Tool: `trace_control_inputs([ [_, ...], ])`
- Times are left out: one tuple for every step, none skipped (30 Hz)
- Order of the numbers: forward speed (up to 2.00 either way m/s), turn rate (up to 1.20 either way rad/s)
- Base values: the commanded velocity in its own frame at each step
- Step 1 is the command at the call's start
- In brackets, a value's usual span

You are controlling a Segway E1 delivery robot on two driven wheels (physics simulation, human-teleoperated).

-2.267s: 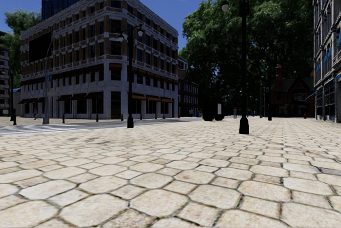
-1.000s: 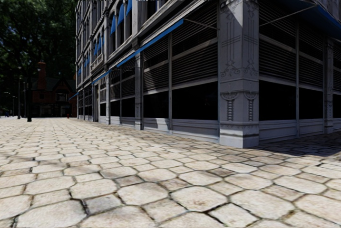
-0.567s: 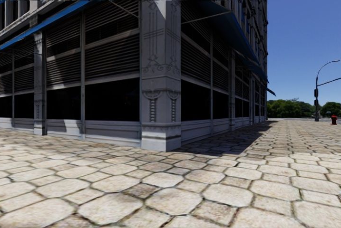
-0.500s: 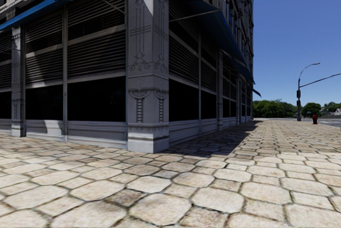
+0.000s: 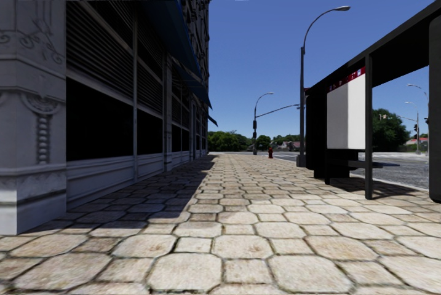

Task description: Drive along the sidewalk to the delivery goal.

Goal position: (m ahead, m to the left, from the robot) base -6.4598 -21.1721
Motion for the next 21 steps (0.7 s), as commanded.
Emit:
trace_control_inputs([
  [2.00,0.00],
  [2.00,0.00],
  [2.00,0.00],
  [2.00,0.00],
  [2.00,0.00],
  [2.00,0.00],
  [2.00,0.00],
  [2.00,0.00],
  [2.00,0.00],
  [2.00,0.00],
  [2.00,0.00],
  [2.00,0.00],
  [2.00,0.00],
  [2.00,0.00],
  [2.00,0.00],
  [2.00,0.00],
  [2.00,0.00],
  [2.00,0.00],
  [2.00,0.00],
  [2.00,0.00],
  [2.00,0.00],
])
